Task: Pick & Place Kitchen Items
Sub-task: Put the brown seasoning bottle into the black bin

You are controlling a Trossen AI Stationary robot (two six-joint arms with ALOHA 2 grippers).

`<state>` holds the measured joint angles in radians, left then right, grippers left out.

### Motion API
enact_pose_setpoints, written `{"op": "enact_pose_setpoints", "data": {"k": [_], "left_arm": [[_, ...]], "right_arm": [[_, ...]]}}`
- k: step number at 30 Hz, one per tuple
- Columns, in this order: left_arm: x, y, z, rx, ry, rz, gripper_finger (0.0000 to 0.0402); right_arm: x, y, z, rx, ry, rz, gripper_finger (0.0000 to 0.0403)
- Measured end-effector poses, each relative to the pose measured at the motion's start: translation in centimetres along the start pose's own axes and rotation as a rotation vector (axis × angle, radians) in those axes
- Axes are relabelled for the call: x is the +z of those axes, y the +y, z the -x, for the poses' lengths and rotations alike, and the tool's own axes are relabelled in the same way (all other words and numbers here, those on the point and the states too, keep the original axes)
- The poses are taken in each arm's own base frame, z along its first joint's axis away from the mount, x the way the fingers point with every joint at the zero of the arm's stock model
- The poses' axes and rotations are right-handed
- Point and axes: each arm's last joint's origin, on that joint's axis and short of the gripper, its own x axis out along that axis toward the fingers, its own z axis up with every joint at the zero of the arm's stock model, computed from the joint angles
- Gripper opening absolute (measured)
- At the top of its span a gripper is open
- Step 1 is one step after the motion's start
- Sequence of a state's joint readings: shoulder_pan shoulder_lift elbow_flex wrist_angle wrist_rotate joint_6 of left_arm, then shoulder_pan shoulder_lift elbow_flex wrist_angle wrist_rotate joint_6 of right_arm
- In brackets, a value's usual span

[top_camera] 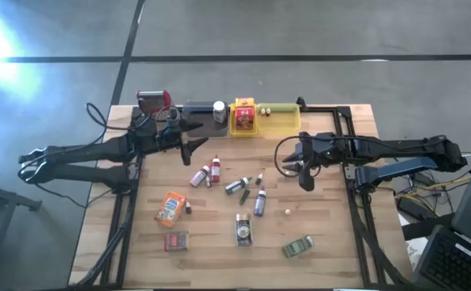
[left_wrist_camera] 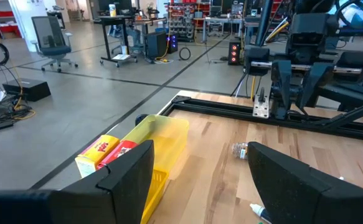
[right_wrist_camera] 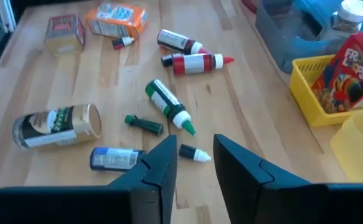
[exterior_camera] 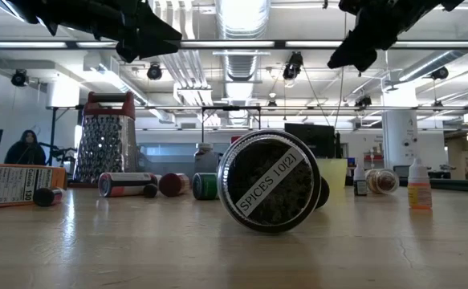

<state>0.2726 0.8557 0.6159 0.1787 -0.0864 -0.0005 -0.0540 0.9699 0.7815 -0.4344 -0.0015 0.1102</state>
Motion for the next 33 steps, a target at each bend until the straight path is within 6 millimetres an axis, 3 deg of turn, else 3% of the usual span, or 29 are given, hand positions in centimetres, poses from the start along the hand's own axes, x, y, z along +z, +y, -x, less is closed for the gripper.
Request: {"op": "enact_pose_setpoints", "data": {"k": [9, 19, 33], "left_arm": [[0.0, 0.0, 0.0, 0.0, 0.0, 0.0, 0.0264], [0.0, 0.0, 0.0, 0.0, 0.0, 0.0, 0.0264], [0.0, 0.0, 0.0, 0.0, 0.0, 0.0, 0.0264]], "right_arm": [[-1.7, -0.1, 0.1, -0.011, 0.176, 0.007, 0.0126], [-1.6, -0.1, -0.2, -0.014, 0.165, 0.033, 0.0135], [-3.2, 0.4, -3.9, -0.011, 0.371, 0.087, 0.0112]]}}
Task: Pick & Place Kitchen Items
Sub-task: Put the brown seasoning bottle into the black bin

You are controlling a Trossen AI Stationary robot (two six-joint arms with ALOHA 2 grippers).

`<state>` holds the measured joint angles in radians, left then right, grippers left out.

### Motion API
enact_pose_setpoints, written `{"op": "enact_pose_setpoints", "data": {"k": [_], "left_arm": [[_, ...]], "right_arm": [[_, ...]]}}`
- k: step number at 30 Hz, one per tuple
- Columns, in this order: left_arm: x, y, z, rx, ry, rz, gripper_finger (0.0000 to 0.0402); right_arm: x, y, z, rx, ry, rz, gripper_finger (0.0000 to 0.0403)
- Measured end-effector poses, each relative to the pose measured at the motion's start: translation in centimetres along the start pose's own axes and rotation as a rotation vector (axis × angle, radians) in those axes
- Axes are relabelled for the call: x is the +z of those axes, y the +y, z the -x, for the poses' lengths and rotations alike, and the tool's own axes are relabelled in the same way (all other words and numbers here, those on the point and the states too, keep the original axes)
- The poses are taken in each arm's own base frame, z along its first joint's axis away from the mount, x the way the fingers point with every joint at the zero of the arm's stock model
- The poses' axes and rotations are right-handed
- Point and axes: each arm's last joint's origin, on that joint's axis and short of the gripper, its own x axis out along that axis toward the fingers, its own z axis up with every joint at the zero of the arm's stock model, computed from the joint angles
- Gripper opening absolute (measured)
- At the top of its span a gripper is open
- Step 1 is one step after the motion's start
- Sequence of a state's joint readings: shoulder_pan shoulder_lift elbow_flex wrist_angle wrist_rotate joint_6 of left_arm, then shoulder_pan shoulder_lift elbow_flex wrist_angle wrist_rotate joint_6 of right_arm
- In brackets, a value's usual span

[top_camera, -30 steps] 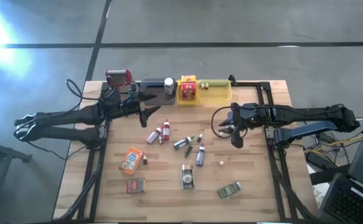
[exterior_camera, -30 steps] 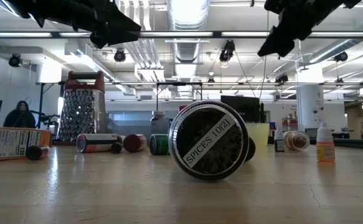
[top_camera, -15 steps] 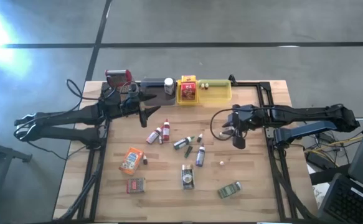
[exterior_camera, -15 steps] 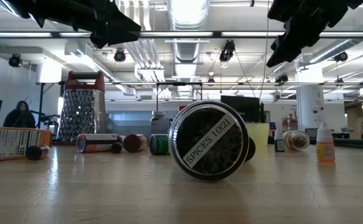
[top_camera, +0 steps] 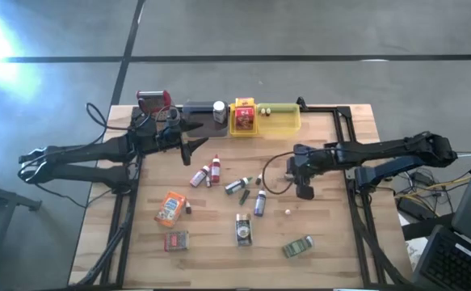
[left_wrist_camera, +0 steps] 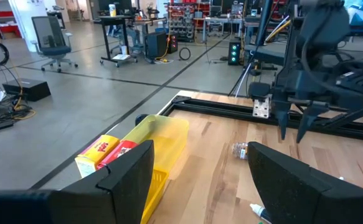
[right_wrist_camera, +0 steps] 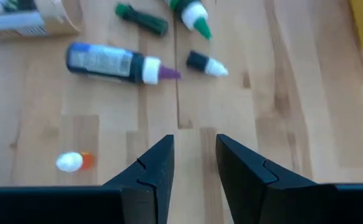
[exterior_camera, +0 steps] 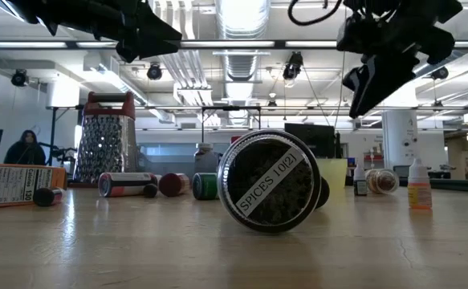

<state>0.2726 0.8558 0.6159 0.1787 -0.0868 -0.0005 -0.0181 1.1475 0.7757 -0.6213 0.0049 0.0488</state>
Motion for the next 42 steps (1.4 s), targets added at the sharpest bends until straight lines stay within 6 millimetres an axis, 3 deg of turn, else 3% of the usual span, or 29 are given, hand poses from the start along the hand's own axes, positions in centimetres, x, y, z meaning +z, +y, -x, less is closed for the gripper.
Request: {"op": "enact_pose_setpoints", "data": {"k": [5, 9, 14, 20, 24, 34, 42], "left_arm": [[0.0, 0.0, 0.0, 0.0, -0.001, 0.0, 0.0264], [0.0, 0.0, 0.0, 0.0, 0.0, 0.0, 0.0264], [0.0, 0.0, 0.0, 0.0, 0.0, 0.0, 0.0264], [0.0, 0.0, 0.0, 0.0, 0.0, 0.0, 0.0264], [0.0, 0.0, 0.0, 0.0, 0.0, 0.0, 0.0264], [0.0, 0.0, 0.0, 0.0, 0.0, 0.0, 0.0264], [0.0, 0.0, 0.0, 0.0, 0.0, 0.0, 0.0264]], "right_arm": [[-1.0, -0.8, 0.3, -0.128, 0.087, -0.079, 0.0129], [-1.1, -2.0, 0.3, -0.225, 0.079, -0.267, 0.0151], [-1.2, -3.2, 0.5, -0.204, 0.078, -0.569, 0.0178], [-1.3, -4.4, 0.6, -0.067, 0.1, -0.679, 0.0203], [-1.3, -5.1, 0.8, -0.073, 0.099, -0.781, 0.0212], [0.3, -7.0, 1.8, -0.151, 0.216, -0.987, 0.0211], [2.7, -9.0, -0.3, -0.229, 0.355, -1.17, 0.0253]]}}
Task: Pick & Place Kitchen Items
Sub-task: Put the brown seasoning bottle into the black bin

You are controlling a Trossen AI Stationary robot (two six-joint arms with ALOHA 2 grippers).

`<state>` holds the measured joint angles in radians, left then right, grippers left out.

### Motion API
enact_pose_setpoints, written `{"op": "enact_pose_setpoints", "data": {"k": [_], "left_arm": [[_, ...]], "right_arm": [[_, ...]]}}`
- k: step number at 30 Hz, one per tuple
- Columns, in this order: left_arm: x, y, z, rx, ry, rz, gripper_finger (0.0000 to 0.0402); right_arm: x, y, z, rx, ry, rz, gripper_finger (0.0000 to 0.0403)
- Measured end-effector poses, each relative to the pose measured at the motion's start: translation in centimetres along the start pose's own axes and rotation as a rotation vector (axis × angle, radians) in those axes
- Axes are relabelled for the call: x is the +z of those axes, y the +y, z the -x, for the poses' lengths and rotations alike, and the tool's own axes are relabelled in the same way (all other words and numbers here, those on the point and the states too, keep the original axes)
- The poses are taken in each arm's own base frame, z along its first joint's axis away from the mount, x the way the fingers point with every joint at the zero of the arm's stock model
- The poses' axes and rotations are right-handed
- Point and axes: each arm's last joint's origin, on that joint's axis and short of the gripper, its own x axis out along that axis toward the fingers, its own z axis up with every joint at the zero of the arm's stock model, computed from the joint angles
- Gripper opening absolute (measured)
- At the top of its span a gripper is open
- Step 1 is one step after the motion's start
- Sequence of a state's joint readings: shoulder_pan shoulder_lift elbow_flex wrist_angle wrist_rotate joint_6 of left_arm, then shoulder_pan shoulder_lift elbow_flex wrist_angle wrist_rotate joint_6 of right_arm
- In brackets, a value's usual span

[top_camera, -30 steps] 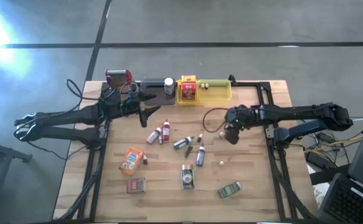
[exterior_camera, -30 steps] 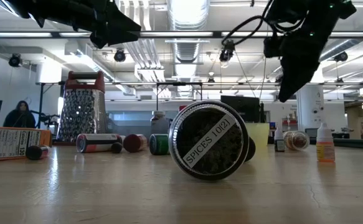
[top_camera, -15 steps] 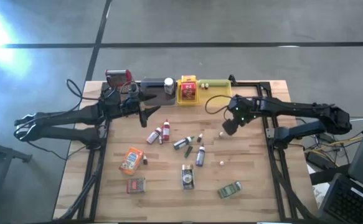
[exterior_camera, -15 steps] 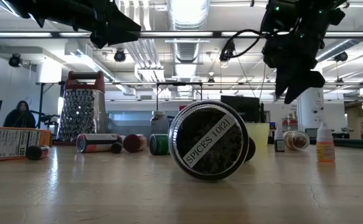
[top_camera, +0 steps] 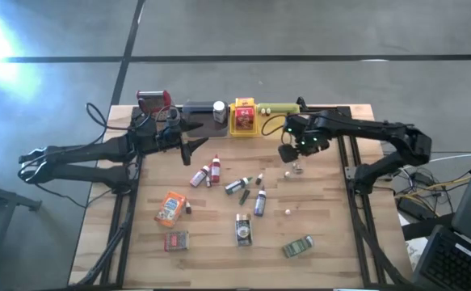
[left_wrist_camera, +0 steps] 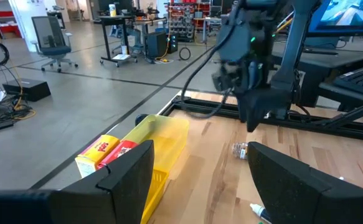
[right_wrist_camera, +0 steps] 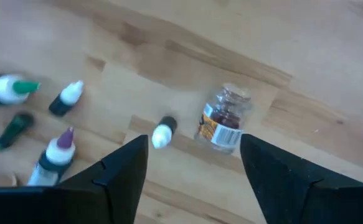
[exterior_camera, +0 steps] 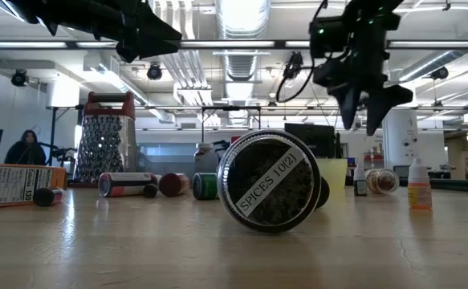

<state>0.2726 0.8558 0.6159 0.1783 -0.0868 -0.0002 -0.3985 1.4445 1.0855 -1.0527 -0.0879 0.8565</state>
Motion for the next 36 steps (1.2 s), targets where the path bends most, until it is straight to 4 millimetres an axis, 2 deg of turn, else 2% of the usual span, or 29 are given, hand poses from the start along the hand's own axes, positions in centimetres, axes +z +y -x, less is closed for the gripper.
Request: {"op": "enact_pose_setpoints", "data": {"k": [8, 14, 24, 36], "left_arm": [[0.0, 0.0, 0.0, 0.0, 0.0, 0.0, 0.0264], [0.0, 0.0, 0.0, 0.0, 0.0, 0.0, 0.0264], [0.0, 0.0, 0.0, 0.0, 0.0, 0.0, 0.0264], [0.0, 0.0, 0.0, 0.0, -0.001, 0.0, 0.0264]], "right_arm": [[2.3, 0.9, -3.0, -0.071, 0.119, -0.127, 0.0291], [3.1, 0.6, -4.1, -0.116, 0.169, -0.195, 0.0301], [3.6, -1.0, -5.1, -0.127, 0.222, -0.284, 0.0277], [4.0, -2.4, -7.5, -0.182, 0.28, -0.277, 0.0266]]}}
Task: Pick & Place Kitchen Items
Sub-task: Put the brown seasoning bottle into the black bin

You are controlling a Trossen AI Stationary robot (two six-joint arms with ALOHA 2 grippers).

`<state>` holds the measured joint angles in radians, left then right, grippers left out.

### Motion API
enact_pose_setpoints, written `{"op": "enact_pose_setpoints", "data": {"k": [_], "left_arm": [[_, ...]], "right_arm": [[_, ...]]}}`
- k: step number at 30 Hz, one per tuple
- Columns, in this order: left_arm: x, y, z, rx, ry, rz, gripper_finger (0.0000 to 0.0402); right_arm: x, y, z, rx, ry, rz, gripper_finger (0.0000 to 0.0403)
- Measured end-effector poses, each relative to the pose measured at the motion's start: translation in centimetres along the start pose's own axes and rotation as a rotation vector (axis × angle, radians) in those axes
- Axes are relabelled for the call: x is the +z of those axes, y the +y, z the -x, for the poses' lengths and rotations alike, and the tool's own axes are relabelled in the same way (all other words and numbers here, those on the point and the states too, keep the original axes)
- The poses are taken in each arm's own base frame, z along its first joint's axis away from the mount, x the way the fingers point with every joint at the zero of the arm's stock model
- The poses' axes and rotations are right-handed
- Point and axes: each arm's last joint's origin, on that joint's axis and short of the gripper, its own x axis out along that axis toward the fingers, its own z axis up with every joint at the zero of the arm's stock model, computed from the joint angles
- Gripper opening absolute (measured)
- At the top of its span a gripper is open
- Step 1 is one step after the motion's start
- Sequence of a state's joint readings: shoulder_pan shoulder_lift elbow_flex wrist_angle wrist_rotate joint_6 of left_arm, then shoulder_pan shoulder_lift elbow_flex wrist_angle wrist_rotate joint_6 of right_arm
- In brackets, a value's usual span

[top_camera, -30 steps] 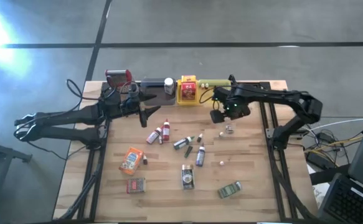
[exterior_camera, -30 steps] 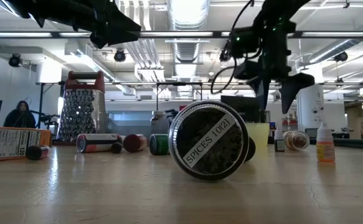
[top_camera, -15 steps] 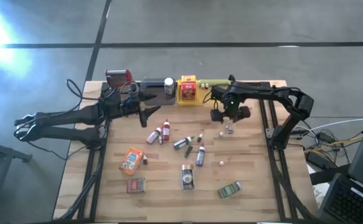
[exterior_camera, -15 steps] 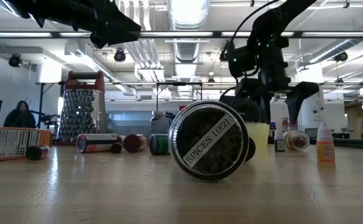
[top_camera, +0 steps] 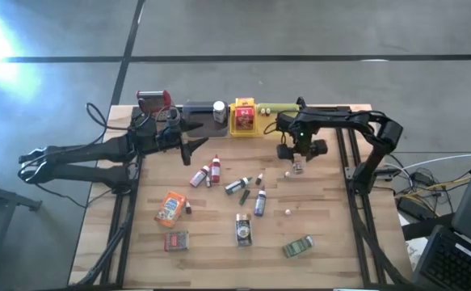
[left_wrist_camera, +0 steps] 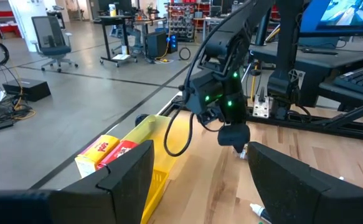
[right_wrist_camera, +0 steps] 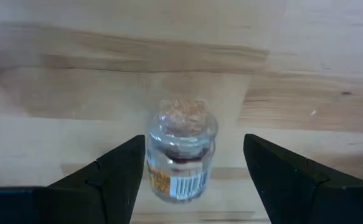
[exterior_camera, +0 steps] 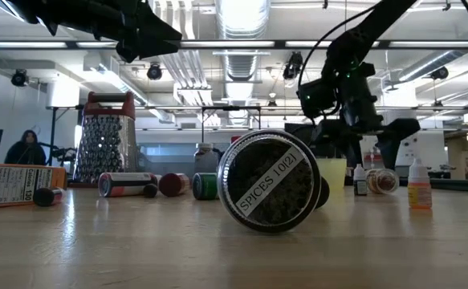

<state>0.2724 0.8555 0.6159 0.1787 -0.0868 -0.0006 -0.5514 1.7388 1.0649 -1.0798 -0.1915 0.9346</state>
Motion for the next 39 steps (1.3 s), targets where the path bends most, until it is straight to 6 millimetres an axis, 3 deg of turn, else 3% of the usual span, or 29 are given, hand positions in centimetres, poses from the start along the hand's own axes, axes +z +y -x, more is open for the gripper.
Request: {"op": "enact_pose_setpoints", "data": {"k": [11, 18, 27, 39], "left_arm": [[0.0, 0.0, 0.0, 0.0, 0.0, 0.0, 0.0264], [0.0, 0.0, 0.0, 0.0, 0.0, 0.0, 0.0264], [0.0, 0.0, 0.0, 0.0, 0.0, 0.0, 0.0264], [0.0, 0.0, 0.0, 0.0, 0.0, 0.0, 0.0264]], "right_arm": [[0.9, 0.4, -1.7, -0.041, 0.033, 0.029, 0.0296], [0.9, 0.4, -1.4, -0.053, 0.004, 0.058, 0.0294], [-1.1, 0.6, -0.8, -0.052, -0.04, 0.076, 0.0283], [-3.8, 0.0, -2.7, -0.127, -0.092, 0.029, 0.0313]]}}
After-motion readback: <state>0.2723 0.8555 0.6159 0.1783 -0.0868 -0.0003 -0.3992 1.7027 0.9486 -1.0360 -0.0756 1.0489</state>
